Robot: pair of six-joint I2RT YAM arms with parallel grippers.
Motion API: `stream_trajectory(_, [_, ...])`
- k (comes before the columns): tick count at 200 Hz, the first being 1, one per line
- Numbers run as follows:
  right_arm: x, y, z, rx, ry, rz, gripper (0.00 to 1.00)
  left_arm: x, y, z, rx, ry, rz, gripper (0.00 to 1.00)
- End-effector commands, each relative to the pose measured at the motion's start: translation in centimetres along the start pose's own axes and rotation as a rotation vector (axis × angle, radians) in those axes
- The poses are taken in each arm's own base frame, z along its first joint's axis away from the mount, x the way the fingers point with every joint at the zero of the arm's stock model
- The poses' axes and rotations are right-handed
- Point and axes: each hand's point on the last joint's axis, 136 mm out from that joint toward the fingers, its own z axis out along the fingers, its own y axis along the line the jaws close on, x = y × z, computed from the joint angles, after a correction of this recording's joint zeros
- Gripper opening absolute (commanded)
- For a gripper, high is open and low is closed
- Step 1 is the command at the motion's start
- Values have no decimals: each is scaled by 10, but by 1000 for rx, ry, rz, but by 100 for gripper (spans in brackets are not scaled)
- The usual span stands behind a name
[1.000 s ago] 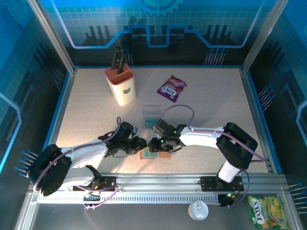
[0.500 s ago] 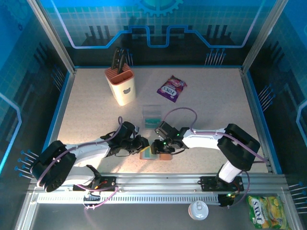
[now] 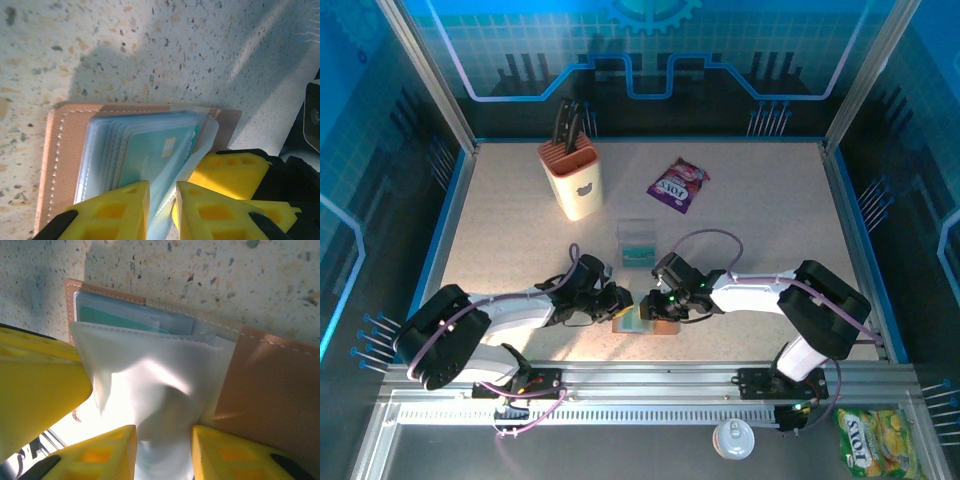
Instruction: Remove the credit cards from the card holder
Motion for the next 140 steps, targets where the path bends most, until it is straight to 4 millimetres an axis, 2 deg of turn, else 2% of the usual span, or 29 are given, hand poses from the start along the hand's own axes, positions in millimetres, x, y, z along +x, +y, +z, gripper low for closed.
stream_trajectory(1, [1,-1,-2,-18,0,19,34,8,-3,2,19,34,1,22])
stream_trajectory(140, [-8,5,-30,-32,-72,6,35,8,-27,0,67,38,25,23])
